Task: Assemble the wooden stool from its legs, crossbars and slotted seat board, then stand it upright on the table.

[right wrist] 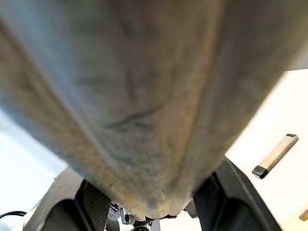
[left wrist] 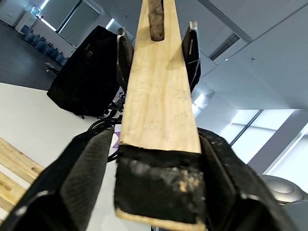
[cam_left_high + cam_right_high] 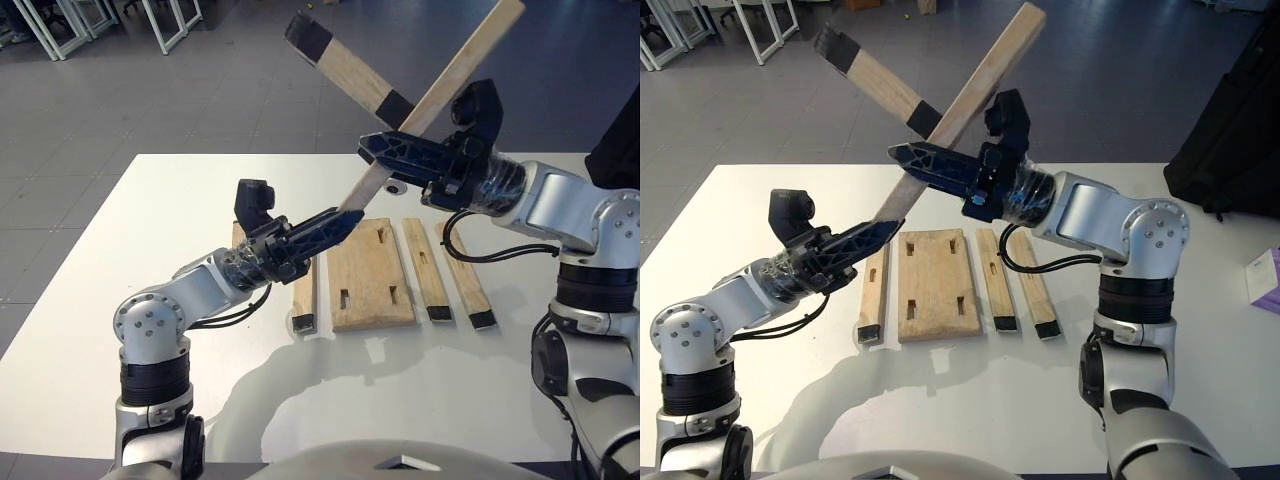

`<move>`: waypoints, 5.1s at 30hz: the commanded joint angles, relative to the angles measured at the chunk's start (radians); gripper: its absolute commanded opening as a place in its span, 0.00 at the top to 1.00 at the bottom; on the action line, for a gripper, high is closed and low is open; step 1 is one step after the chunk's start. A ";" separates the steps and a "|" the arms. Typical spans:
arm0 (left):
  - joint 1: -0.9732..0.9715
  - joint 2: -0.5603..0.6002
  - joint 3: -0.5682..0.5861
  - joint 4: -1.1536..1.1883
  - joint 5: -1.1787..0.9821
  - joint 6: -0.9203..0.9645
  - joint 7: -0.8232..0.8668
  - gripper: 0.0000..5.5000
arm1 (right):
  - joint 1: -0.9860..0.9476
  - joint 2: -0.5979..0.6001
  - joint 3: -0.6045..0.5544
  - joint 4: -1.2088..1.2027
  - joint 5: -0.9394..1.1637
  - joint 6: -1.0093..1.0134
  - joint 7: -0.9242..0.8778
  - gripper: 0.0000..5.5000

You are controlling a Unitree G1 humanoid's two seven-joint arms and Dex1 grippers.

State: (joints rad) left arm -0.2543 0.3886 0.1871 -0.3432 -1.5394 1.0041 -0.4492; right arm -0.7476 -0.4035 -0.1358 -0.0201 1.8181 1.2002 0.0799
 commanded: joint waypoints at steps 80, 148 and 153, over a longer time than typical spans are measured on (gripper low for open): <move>0.084 0.531 -0.692 -0.157 1.646 -0.259 -0.367 0.26 | -0.065 0.035 0.379 0.850 -1.558 -0.893 0.980 0.63; 0.112 0.420 -0.687 -0.192 1.672 -0.147 -0.305 0.26 | 0.296 0.501 0.128 -0.138 -1.166 -0.150 -0.016 0.49; 0.113 0.417 -0.688 -0.200 1.673 -0.142 -0.304 0.26 | 0.116 0.431 -0.044 -0.044 -1.153 -0.232 -0.046 0.49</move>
State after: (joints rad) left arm -0.1650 0.8206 -0.4689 -0.5541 0.1336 0.8479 -0.7505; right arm -0.6864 0.0505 -0.1414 -0.1838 0.6712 0.8643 0.0854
